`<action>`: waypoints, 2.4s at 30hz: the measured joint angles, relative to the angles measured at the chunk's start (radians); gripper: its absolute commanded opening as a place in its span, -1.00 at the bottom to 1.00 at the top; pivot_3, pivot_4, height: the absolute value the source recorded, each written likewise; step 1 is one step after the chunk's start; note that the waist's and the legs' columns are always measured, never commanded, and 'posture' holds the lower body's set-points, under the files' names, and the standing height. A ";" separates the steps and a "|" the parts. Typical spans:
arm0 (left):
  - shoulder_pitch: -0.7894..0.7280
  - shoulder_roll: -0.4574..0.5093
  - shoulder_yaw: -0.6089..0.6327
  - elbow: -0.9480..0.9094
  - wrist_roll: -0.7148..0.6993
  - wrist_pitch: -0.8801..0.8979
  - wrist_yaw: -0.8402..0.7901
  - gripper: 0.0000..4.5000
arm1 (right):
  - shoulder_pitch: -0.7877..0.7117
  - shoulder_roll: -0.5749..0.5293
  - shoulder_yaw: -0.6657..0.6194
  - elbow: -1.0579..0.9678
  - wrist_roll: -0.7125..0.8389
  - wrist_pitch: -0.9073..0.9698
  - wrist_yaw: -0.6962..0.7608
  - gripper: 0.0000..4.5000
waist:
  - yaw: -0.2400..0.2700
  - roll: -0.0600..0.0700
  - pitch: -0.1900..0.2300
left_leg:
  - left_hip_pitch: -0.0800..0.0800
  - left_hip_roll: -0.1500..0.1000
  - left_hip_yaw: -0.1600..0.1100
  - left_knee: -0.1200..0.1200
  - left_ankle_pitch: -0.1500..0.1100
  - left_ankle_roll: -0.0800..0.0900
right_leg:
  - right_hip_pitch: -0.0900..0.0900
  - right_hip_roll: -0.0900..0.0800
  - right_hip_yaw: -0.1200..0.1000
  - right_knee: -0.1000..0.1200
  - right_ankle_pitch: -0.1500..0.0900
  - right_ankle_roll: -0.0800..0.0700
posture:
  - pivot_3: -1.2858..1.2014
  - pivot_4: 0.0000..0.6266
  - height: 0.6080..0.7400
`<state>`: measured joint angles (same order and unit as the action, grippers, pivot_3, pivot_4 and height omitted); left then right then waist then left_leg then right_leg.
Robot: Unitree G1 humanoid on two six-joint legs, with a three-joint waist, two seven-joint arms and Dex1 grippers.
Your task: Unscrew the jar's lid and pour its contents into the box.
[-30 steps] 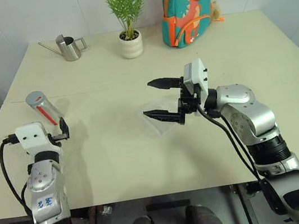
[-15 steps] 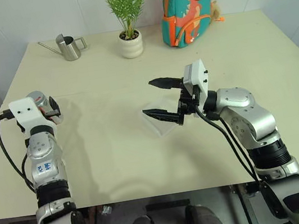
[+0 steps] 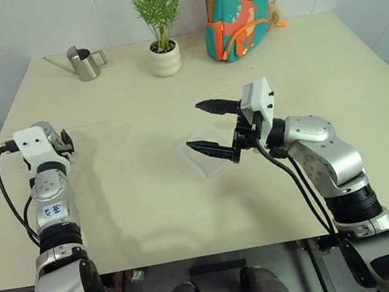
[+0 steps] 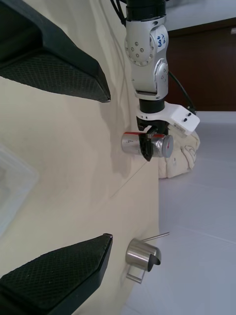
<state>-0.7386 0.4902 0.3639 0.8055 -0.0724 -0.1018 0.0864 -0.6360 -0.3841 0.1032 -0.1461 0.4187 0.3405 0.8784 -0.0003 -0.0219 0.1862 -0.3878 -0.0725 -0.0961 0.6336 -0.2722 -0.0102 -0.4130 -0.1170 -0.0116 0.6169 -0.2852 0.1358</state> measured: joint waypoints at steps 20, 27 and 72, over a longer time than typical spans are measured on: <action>0.026 0.111 -0.168 -0.658 -0.369 0.393 -0.673 0.05 | -0.035 -0.004 -0.079 -0.113 0.083 0.238 -0.172 1.00 | -0.016 0.000 0.000 | -0.002 0.005 0.001 0.000 0.000 0.000 | -0.002 0.000 0.003 0.000 0.000 0.000 | 0.03 -0.52 1.00; 0.063 0.132 -0.330 -0.844 -0.454 0.581 -0.908 0.05 | -0.186 0.052 -0.067 -0.163 0.184 0.454 -0.270 1.00 | -0.027 0.000 0.001 | -0.001 0.007 0.000 -0.001 0.001 -0.002 | -0.002 0.002 0.003 0.001 -0.001 -0.002 | 0.03 -0.52 1.00; -0.037 0.118 -0.421 -0.867 -0.572 0.649 -1.373 0.05 | -0.364 -0.135 0.047 -0.009 0.271 0.407 0.325 0.13 | -0.027 0.001 0.001 | -0.002 0.009 0.002 -0.002 0.001 0.000 | -0.003 0.003 0.003 -0.002 -0.001 -0.002 | 0.03 -0.52 1.00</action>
<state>-0.7758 0.6080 -0.0572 -0.0619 -0.6445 0.5473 -1.2862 -0.9999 -0.5194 0.1500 -0.1553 0.6899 0.7478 1.2030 -0.0275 -0.0214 0.1870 -0.3901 -0.0638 -0.0940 0.6318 -0.2716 -0.0107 -0.4157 -0.1141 -0.0091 0.6147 -0.2859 0.1338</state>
